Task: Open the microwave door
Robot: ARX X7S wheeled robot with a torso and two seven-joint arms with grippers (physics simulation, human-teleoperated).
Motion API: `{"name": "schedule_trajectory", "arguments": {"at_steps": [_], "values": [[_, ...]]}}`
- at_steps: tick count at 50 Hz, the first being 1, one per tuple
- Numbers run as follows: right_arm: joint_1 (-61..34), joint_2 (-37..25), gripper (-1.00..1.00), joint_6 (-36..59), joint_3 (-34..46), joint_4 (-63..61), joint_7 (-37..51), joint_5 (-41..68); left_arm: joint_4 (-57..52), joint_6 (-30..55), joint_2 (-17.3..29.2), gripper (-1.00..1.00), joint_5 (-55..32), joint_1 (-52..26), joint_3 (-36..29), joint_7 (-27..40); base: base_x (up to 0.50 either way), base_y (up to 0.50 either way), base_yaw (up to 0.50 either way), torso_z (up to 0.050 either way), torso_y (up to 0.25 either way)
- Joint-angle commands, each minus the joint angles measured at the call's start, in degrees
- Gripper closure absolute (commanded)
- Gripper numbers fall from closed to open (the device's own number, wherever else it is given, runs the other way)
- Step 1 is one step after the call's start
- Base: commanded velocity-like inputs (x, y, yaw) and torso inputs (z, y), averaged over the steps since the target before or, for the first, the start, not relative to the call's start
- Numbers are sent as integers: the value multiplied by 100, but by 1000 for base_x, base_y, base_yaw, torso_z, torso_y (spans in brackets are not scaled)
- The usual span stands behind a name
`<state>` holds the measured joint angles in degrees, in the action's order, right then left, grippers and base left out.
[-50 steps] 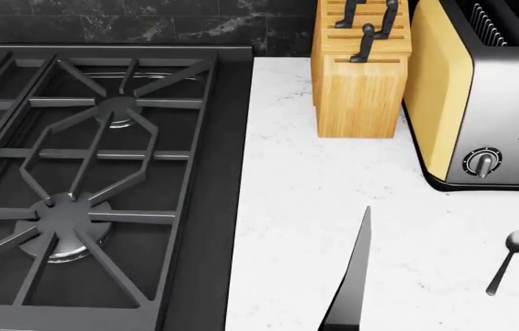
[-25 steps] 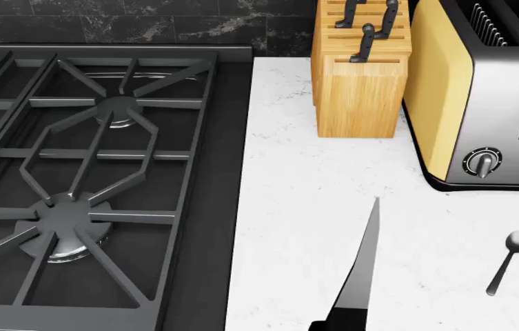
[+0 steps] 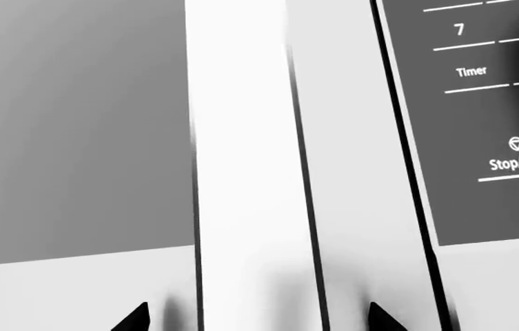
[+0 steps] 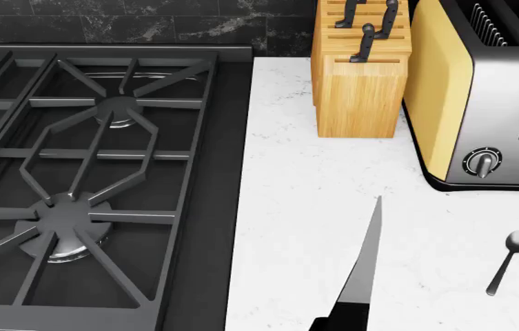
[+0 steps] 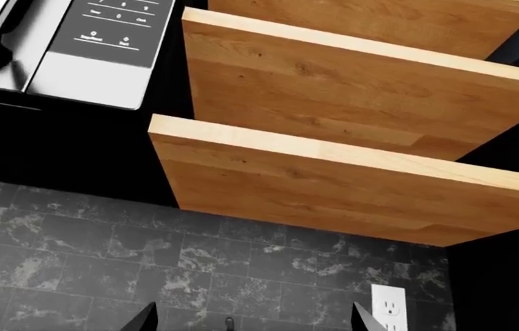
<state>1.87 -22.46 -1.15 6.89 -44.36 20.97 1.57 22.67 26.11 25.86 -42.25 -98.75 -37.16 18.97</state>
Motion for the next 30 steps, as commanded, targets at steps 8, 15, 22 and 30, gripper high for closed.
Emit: {"name": "schedule_trajectory", "arguments": {"at_steps": [8, 15, 22, 30], "values": [[-23, -27, -100, -2, 37, 44, 27, -8, 8, 16, 11, 100, -21, 52, 15, 12, 0, 0, 0, 0, 0], [-32, -37, -100, -11, 53, 70, 35, -10, -379, 188, 115, 100, -95, 43, 33, 140, 0, 0, 0, 0, 0], [-24, -51, -100, -25, 68, 82, 46, -24, -1172, 380, 392, 100, -259, 123, 171, 450, 0, 0, 0, 0, 0], [-12, -63, -100, -44, 98, 91, 54, -43, -1763, 577, 597, 100, -322, 48, 202, 618, 0, 0, -1, 0, 3]]}}
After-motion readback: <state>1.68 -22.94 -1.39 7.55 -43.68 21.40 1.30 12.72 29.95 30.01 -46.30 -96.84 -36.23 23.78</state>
